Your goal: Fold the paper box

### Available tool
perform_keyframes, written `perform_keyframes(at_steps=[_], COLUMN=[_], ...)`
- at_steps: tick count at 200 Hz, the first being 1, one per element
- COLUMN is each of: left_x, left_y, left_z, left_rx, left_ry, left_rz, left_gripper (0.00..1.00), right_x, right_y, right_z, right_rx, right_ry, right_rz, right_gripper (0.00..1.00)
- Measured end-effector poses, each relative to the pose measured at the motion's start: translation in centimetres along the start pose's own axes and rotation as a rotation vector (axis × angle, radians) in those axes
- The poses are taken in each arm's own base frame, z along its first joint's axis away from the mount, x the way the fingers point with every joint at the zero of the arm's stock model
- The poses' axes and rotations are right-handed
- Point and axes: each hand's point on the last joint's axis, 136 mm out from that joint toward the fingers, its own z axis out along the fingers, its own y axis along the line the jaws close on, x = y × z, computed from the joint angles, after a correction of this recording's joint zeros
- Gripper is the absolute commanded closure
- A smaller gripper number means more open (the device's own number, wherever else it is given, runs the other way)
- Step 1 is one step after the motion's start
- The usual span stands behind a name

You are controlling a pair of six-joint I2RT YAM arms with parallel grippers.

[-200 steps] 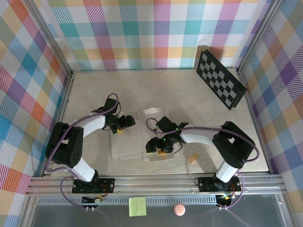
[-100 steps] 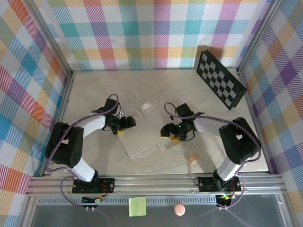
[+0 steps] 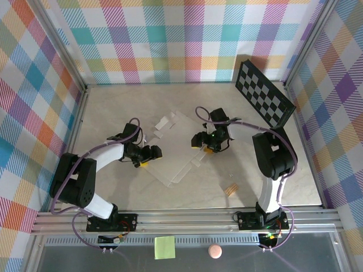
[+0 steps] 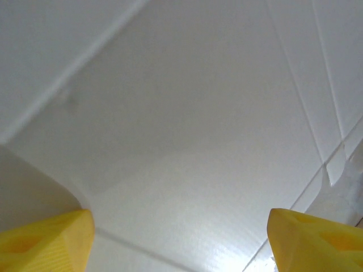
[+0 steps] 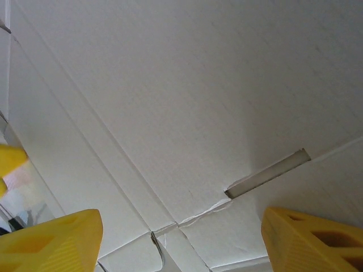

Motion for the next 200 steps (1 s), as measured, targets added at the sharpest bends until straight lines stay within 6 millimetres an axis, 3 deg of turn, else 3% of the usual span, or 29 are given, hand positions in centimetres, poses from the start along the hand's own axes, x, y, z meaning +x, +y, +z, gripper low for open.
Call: perform_keyframes(at_steps=[75, 121, 141, 173, 200], left_x=[3.1, 3.6, 3.1, 0.6, -1.3], left_y=[-1.2, -1.8, -2.3, -3.6, -3.9], left_z=[0.6, 0.5, -0.4, -2.0, -2.0], left_rx=[0.038, 0.038, 0.029, 0.006, -0.021], left_ry=[0.071, 0.077, 0.049, -0.028, -0.057], left_rz=[0.048, 0.060, 0.068, 0.099, 0.114], left_gripper=[0.20, 0.21, 0.21, 0.21, 0.21], right_x=[-5.8, -6.6, -6.4, -5.6, -5.3], right_y=[1.6, 1.8, 1.7, 1.8, 2.5], right_z=[1.4, 1.5, 1.3, 0.2, -1.0], right_rx=[-0.006, -0.003, 0.004, 0.018, 0.007], right_ry=[-0.029, -0.026, -0.027, -0.027, -0.046], right_rz=[-0.054, -0.057, -0.057, -0.052, -0.062], right_gripper=[0.25, 0.25, 0.25, 0.25, 0.25])
